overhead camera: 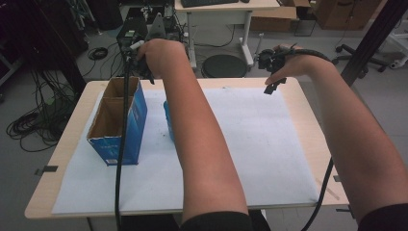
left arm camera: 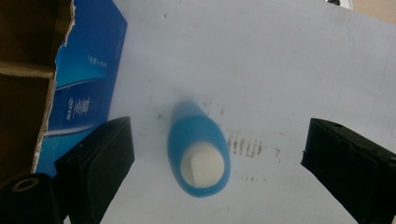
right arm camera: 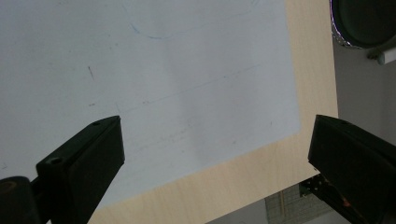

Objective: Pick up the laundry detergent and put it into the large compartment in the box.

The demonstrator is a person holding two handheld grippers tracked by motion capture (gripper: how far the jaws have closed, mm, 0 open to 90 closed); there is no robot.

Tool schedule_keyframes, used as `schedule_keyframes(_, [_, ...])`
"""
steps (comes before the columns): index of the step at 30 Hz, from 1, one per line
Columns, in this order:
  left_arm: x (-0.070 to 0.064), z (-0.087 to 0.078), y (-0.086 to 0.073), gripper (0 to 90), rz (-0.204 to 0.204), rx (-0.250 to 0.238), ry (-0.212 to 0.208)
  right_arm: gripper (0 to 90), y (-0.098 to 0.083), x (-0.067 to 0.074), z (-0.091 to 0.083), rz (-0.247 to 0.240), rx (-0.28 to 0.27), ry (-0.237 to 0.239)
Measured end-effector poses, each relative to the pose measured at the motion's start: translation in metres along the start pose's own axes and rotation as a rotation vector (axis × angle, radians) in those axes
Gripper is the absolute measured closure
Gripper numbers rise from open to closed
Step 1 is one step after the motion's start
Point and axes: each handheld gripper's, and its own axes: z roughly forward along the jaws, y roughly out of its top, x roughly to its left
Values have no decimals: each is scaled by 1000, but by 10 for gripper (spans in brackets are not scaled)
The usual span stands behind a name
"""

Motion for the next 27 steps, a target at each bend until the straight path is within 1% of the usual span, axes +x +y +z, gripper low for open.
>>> schedule_keyframes(2, [1, 2, -7, 90, -15, 4, 4, 32, 1, 0, 2, -9, -4, 4])
schedule_keyframes(3, [1, 2, -7, 90, -15, 4, 4, 32, 1, 0, 2, -9, -4, 4])
schedule_keyframes(4, [1, 1, -13, 91, -26, -6, 17, 33, 1, 0, 4, -15, -7, 3])
schedule_keyframes(5, [1, 1, -16, 90, -29, -6, 24, 32, 0, 0, 5, -13, -13, 4])
schedule_keyframes(7, [0, 3, -21, 90, -47, -8, 22, 32, 0, 0, 7, -20, -22, 9])
schedule_keyframes(8, [-1, 4, -24, 89, -50, 1, 18, 32, 0, 0, 8, -22, -21, 12])
schedule_keyframes(10, [-3, 6, -26, 87, -58, 0, 13, 32, 0, 0, 10, -22, -24, 12])
schedule_keyframes(11, [-5, 9, -28, 87, -54, 6, 20, 32, -1, 1, 12, -23, -25, 16])
schedule_keyframes(12, [-5, 9, -28, 87, -54, 6, 20, 32, -1, 1, 12, -23, -25, 16])
schedule_keyframes(14, [-7, 14, -31, 87, -69, 9, 43, 32, -3, 1, 14, -21, -23, 17])
schedule_keyframes(15, [-6, 18, -32, 86, -84, 13, 52, 32, -4, 1, 14, -21, -21, 17])
schedule_keyframes(16, [-6, 18, -32, 81, -84, 13, 52, 32, -4, 1, 14, -21, -21, 17])
schedule_keyframes(18, [-4, 24, -34, 79, -102, 15, 46, 32, -6, 1, 14, -23, -24, 15])
schedule_keyframes(20, [-3, 26, -35, 77, -103, 17, 42, 32, -6, 2, 14, -22, -25, 16])
schedule_keyframes(21, [-2, 30, -36, 77, -114, 18, 41, 32, -7, 2, 15, -23, -21, 17])
schedule_keyframes(24, [-2, 33, -37, 74, -117, 19, 40, 32, -8, 2, 17, -16, -16, 19])
schedule_keyframes(25, [-2, 36, -37, 70, -133, 14, 31, 32, -7, 2, 18, -15, -11, 21])
schedule_keyframes(27, [-1, 39, -38, 69, -135, 22, 28, 32, -5, 2, 19, -20, -6, 22])
